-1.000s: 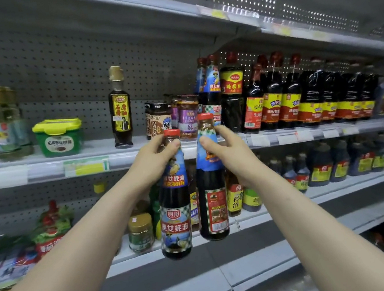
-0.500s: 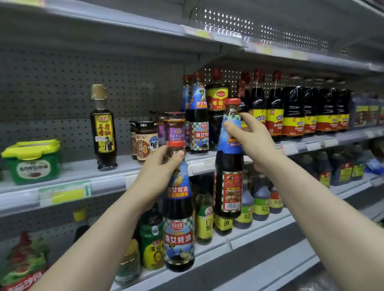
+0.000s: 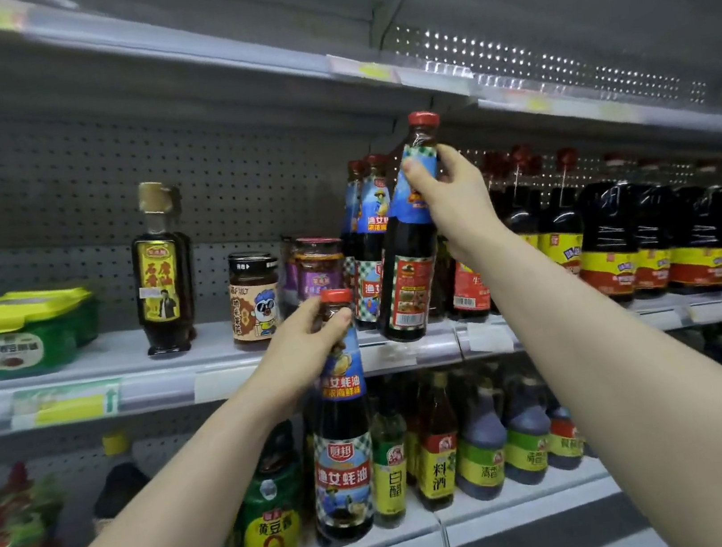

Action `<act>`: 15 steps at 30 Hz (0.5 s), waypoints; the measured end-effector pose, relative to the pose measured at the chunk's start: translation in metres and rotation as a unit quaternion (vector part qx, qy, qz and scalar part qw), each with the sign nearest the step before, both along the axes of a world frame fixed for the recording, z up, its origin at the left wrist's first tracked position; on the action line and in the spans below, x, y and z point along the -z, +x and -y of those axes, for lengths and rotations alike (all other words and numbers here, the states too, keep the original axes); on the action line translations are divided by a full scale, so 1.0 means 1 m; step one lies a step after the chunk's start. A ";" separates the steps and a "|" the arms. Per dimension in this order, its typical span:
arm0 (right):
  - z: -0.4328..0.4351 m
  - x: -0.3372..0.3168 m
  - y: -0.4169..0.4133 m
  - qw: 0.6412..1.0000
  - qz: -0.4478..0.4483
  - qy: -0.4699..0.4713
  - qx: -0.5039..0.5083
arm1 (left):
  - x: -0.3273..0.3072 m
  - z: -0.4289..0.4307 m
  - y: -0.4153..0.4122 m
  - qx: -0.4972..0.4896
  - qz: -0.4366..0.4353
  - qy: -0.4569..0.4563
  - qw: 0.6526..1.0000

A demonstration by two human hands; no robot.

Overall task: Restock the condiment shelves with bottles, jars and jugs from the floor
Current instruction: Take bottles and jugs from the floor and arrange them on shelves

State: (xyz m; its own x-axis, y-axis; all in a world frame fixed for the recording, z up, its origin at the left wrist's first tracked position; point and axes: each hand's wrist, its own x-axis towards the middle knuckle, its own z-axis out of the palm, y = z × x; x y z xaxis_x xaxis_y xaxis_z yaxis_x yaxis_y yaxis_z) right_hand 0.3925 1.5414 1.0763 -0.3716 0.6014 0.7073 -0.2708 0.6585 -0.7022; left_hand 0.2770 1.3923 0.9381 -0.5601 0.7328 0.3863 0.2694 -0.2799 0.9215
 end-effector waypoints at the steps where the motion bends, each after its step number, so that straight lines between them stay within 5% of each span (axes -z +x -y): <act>1: -0.006 0.001 -0.006 1.000 0.000 -0.003 -0.004 | 0.000 -0.005 0.000 -0.003 -0.003 -0.001 1.000; 15: -0.034 0.008 -0.044 0.999 0.020 -0.003 -0.048 | 0.003 -0.050 0.005 -0.021 -0.028 -0.025 0.999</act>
State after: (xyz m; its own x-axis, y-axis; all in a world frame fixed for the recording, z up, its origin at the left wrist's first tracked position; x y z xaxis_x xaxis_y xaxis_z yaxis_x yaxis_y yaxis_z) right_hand 0.3487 1.5750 1.0687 -0.4552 0.5664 0.6870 -0.3040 0.6264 -0.7178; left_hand 0.2816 1.4424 0.9354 -0.5693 0.7280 0.3819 0.3316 -0.2218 0.9170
